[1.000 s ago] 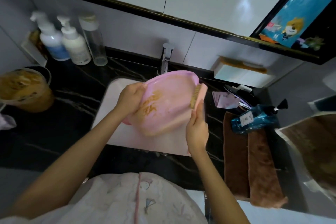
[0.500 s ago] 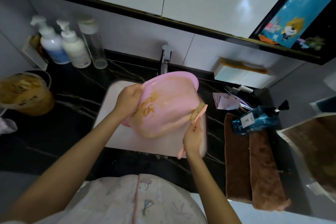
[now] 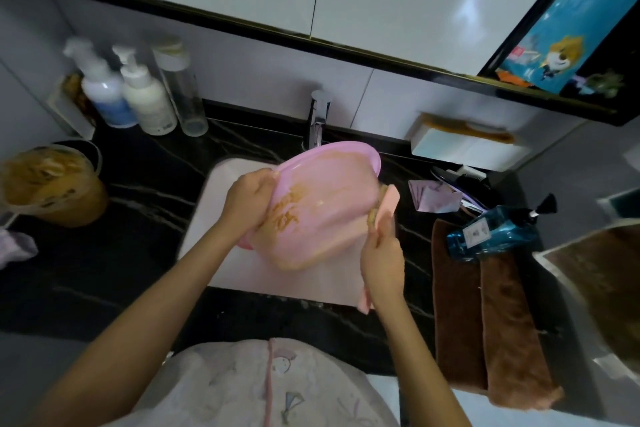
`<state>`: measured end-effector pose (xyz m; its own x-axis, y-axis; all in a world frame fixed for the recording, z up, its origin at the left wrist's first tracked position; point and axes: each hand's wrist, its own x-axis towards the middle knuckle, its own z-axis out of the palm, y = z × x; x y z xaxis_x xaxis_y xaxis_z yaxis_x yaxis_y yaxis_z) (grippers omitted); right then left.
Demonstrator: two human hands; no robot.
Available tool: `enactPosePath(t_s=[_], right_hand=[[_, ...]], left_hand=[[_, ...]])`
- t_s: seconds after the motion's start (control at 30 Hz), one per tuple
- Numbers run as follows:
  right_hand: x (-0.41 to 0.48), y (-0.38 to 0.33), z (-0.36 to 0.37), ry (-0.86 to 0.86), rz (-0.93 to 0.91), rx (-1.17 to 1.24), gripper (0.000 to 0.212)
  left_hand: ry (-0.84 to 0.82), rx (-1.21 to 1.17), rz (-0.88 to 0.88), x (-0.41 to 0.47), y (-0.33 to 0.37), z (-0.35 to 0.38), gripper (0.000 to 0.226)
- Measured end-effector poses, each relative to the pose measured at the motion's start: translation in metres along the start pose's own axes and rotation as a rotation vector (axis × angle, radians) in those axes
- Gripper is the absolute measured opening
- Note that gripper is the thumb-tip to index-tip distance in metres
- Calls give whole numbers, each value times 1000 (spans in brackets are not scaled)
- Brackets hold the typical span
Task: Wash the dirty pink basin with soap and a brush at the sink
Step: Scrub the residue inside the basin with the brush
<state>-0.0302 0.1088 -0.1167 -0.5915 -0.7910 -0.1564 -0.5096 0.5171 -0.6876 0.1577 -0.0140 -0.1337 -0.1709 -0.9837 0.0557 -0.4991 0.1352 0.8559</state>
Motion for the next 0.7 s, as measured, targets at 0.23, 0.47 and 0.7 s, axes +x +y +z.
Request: enactPosePath(t_s=[0.23, 0.47, 0.7], right_hand=[[-52, -32, -11, -277, -458, -575, 62], [-36, -29, -20, -112, -445, -506, 56], [-16, -24, -25, -99, -364, -440, 52]], left_hand=[[-82, 310, 123, -17, 24, 9, 29], [14, 349, 121, -48, -37, -8, 31], [9, 334, 90, -53, -30, -15, 48]])
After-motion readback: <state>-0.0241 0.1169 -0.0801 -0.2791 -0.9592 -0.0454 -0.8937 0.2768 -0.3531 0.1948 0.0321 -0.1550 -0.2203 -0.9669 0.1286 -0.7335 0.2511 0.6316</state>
